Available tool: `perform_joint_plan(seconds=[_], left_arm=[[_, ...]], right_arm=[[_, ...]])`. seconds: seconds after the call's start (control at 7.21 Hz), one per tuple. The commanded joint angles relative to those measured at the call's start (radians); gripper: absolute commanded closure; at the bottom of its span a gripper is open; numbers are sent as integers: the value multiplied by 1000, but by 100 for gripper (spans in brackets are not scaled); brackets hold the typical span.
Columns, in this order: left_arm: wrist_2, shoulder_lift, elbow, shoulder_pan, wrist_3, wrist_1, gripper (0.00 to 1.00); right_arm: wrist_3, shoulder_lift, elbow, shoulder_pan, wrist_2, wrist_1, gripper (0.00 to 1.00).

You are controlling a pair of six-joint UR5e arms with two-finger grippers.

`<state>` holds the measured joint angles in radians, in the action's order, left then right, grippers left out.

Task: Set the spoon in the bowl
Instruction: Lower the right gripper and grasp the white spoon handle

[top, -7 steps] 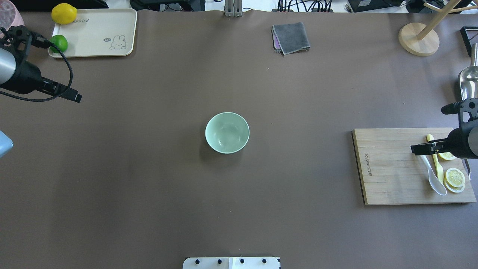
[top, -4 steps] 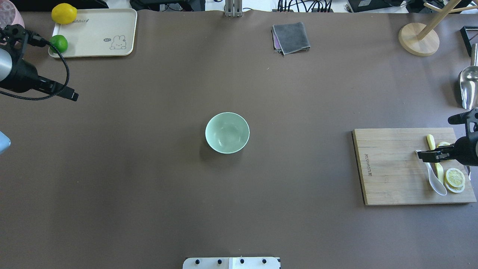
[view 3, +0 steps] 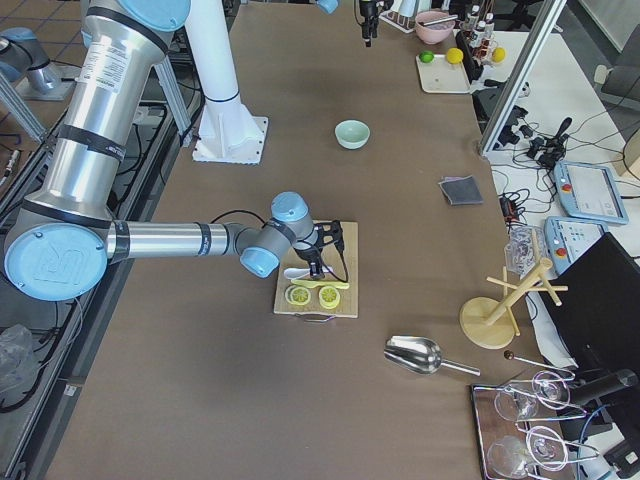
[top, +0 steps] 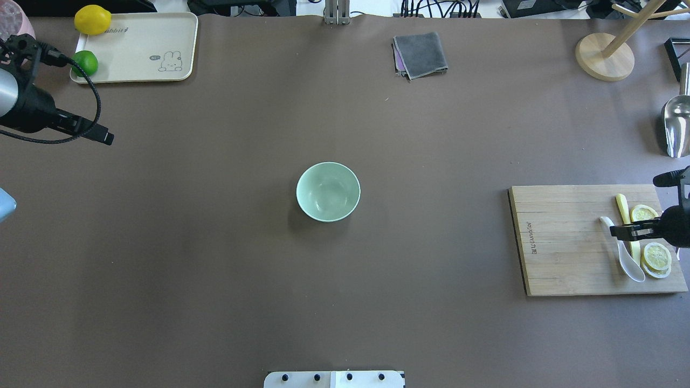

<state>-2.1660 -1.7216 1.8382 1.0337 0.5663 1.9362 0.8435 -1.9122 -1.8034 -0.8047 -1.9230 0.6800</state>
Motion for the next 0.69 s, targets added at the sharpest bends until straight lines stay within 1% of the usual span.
perform_joint_plan(seconds=[0.0,0.55], left_arm=[[0,0,1,-1,1,1,1],[2,-1,-2,-4,7,1,1]], right_arm=[[22,-2,1,24,6,0,48],[20,-8,3,50,27,1,52]])
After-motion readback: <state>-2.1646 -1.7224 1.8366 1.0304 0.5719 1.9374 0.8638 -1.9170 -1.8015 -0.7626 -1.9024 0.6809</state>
